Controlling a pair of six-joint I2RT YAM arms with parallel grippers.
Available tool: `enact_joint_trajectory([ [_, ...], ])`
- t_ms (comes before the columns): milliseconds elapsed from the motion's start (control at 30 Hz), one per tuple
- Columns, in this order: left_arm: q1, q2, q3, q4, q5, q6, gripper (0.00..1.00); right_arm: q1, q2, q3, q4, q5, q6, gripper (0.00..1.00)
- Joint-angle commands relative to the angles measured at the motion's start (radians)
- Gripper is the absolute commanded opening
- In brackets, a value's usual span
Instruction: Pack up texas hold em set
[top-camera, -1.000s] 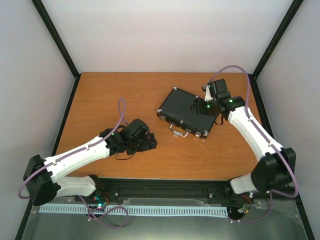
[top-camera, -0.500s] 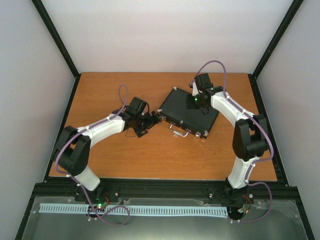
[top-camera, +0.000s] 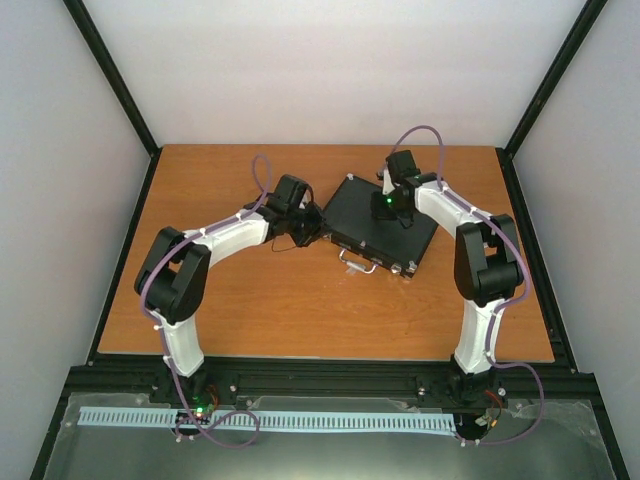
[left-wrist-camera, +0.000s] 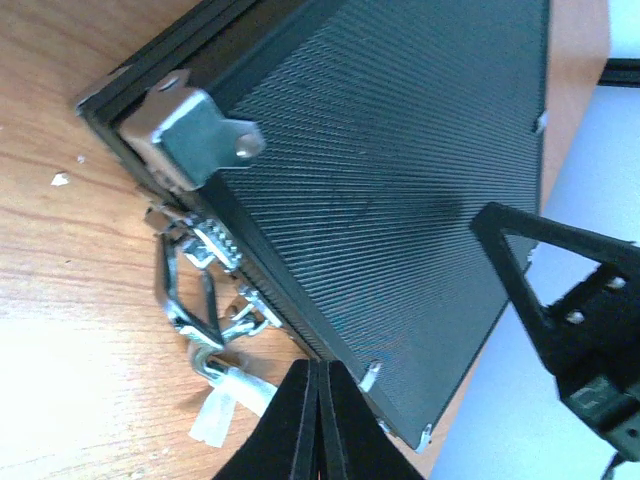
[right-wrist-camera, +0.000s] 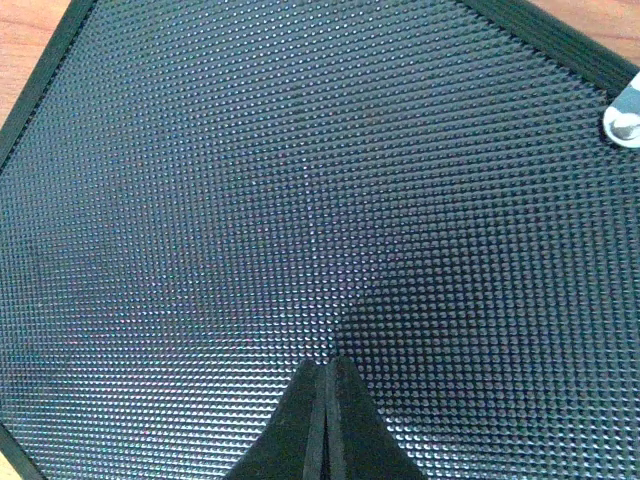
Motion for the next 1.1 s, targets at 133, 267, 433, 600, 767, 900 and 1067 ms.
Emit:
enact_joint_trajectory([
  [133,0.014,0.013,-0.013,0.045,-0.004,-0.072,0.01,-0.015,0.036,0.020,0.025,-0.029,-0.006,0.03],
  [267,0.015,0.036,-0.017,0.042,0.009,-0.080,0.01,-0.015,0.040,0.007,0.033,-0.036,0.002,0.03],
  [433,0.015,-0.001,-0.107,0.069,0.022,-0.116,0.01,-0.015,0.032,-0.008,0.037,-0.035,0.006,0.03],
  [600,0.015,-0.076,-0.199,0.079,-0.008,-0.120,0.01,-0.015,0.040,-0.013,0.038,-0.037,0.021,0.03],
  [767,0.015,-0.013,-0.204,0.097,0.006,-0.121,0.01,-0.015,0.055,-0.014,0.038,-0.043,0.026,0.03],
  [900,0.015,0.052,-0.209,0.176,0.062,-0.168,0.01,-0.015,0.064,-0.016,0.033,-0.043,0.024,0.03],
  [1067,0.015,-0.085,-0.232,0.152,0.056,-0.154,0.01,-0.016,0.064,-0.021,0.034,-0.050,0.024,0.03],
])
